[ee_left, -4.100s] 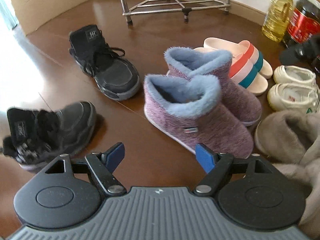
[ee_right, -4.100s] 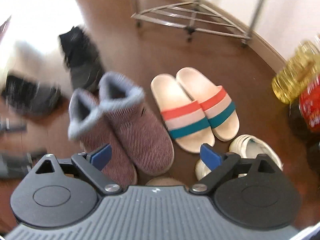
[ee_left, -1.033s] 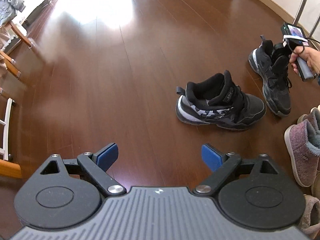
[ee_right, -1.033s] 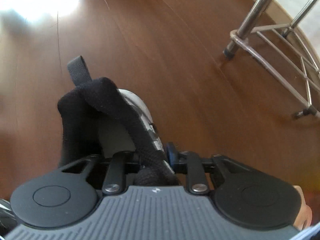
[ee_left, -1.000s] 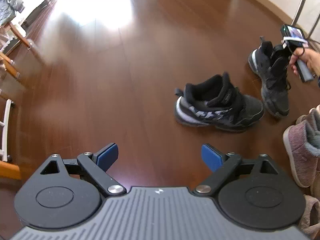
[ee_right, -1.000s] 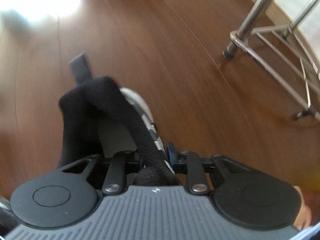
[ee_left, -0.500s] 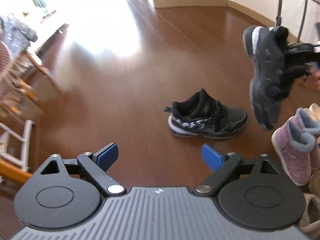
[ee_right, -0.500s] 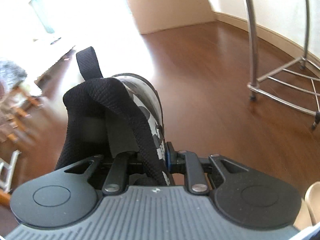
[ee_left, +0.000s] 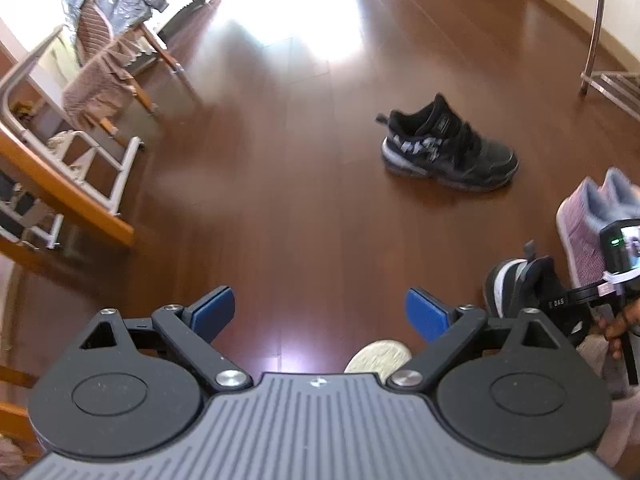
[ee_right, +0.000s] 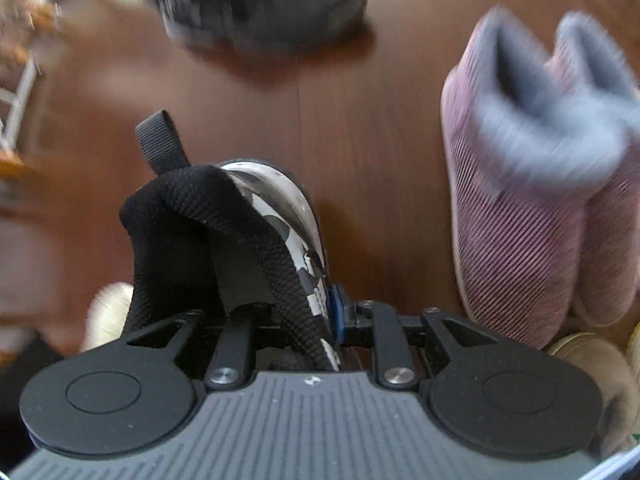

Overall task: Organize scattered shoes
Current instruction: 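Carry the black high-top beside the pink boots with the right gripper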

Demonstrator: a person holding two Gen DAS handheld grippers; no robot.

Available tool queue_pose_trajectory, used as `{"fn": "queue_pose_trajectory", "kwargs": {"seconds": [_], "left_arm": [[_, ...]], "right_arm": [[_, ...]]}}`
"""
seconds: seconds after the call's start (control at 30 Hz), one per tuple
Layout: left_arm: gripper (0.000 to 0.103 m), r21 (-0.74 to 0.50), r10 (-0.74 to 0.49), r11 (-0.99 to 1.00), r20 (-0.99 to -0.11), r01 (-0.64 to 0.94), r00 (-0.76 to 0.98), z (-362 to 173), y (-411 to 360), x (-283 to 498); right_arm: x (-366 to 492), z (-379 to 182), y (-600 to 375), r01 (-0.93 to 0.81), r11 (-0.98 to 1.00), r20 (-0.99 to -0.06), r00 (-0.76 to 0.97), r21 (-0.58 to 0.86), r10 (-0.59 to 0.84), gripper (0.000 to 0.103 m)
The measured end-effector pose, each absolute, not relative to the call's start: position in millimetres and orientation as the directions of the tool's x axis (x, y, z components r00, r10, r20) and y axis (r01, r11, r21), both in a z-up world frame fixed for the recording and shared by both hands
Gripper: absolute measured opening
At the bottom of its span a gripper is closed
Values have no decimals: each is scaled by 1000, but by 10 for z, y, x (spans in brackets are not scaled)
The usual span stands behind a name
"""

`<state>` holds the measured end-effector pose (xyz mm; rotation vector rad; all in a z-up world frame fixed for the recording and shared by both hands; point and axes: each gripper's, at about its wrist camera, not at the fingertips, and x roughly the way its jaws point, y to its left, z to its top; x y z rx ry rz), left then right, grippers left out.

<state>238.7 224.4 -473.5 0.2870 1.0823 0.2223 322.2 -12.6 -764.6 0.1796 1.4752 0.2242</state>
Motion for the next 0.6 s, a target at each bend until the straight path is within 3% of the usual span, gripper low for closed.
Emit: {"fn": "queue_pose_trajectory", "kwargs": {"seconds": [0.03, 0.1, 0.17, 0.3, 0.4, 0.6], "left_arm": [[94, 327, 319, 943, -847, -56, 425, -4788, 2274, 2302], [94, 311, 317, 947, -864, -79, 392, -4843, 2318, 2177], [94, 337, 357, 934, -848, -119, 392, -4828, 2316, 2019], [94, 327, 353, 935, -850, -135, 391, -4704, 2187, 1807], [94, 283, 299, 954, -868, -101, 397, -4659, 2061, 1829], [94, 279, 257, 960, -862, -14, 437, -4684, 1877, 1826]], "right_arm": [[3125, -7655, -159, -25, 949, -939, 136, 315, 315, 51], [3043, -7540, -231, -1, 941, -923, 197, 337, 331, 86], [2867, -7277, -316, -33, 931, -883, 305, 364, 356, 97], [2198, -6907, -449, -124, 932, -828, 430, 340, 359, 102], [1809, -7041, -271, -184, 929, -828, 422, 321, 369, 102], [1678, -7523, 314, -253, 968, -874, 469, 3, 125, 100]]}}
